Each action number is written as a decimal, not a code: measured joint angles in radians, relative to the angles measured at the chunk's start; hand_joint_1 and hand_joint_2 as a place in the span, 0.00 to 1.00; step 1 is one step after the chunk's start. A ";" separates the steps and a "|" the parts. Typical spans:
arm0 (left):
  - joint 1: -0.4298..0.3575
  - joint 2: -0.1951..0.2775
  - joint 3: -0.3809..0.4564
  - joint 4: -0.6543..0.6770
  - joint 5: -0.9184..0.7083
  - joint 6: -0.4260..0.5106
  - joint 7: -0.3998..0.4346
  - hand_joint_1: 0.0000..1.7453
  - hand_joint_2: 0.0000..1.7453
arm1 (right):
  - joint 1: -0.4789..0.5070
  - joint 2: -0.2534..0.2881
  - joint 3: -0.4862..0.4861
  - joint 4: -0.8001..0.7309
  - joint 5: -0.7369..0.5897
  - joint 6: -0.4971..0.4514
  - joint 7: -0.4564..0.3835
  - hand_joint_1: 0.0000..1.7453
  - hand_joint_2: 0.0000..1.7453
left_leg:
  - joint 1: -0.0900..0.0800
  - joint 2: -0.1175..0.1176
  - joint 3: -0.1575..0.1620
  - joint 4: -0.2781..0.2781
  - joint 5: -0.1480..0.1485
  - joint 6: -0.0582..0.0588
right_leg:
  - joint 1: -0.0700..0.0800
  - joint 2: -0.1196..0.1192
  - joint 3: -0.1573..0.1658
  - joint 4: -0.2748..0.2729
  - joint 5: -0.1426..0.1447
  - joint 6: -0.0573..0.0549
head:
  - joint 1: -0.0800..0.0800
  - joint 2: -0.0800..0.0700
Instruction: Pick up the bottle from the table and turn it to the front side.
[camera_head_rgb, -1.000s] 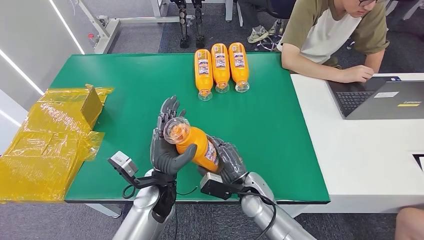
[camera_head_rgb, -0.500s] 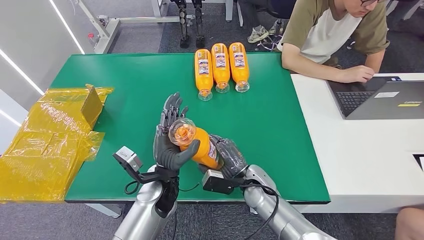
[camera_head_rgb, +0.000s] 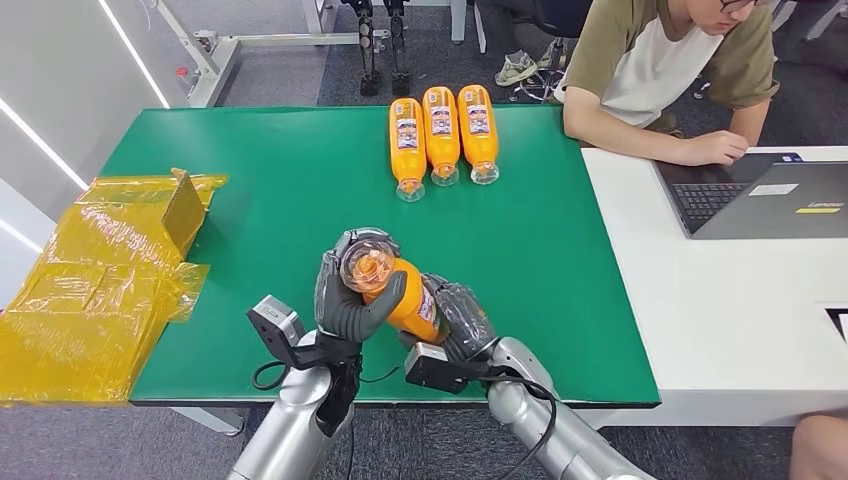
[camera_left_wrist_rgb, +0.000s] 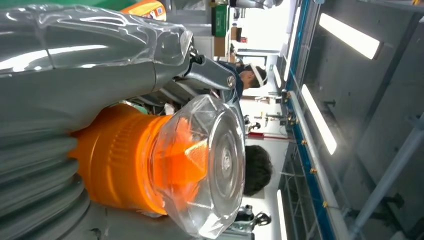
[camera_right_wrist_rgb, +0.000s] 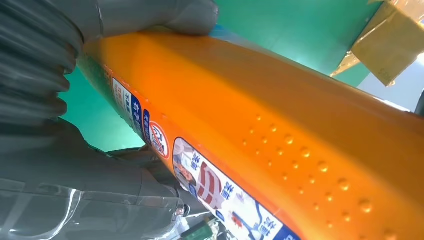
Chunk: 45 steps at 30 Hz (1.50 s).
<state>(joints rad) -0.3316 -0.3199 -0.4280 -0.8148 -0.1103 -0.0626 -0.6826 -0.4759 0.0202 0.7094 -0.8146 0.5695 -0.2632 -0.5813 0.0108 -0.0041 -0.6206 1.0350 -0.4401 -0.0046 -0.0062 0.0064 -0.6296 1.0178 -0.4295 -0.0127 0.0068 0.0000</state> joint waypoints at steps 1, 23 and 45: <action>0.000 0.000 0.000 0.001 -0.002 0.000 0.000 1.00 1.00 | 0.003 0.000 -0.002 -0.004 0.003 -0.001 0.002 1.00 1.00 | 0.000 0.000 0.000 0.000 0.000 0.000 | 0.000 0.000 0.000 0.000 0.000 0.000 | 0.000 0.000; -0.049 -0.016 0.000 0.016 -0.020 0.016 0.003 1.00 1.00 | 0.005 -0.007 -0.047 -0.089 -0.025 -0.060 -0.001 0.00 1.00 | 0.000 -0.001 -0.001 0.000 0.000 0.000 | 0.000 -0.001 0.000 0.000 0.000 0.000 | 0.000 0.000; 0.031 0.168 0.174 -0.292 -0.255 0.702 0.042 1.00 1.00 | 0.242 0.038 -0.047 -0.414 -0.252 -0.360 -0.097 0.00 1.00 | 0.001 -0.001 0.000 -0.001 0.000 -0.001 | 0.000 -0.001 -0.001 0.001 -0.002 -0.001 | 0.000 0.000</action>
<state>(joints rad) -0.3005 -0.1517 -0.2540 -1.1071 -0.3651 0.6398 -0.6403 -0.2343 0.0586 0.6626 -1.2283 0.3179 -0.6233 -0.6778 0.0114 -0.0048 -0.6210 1.0338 -0.4399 -0.0053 -0.0058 0.0059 -0.6303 1.0188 -0.4314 -0.0141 0.0067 0.0000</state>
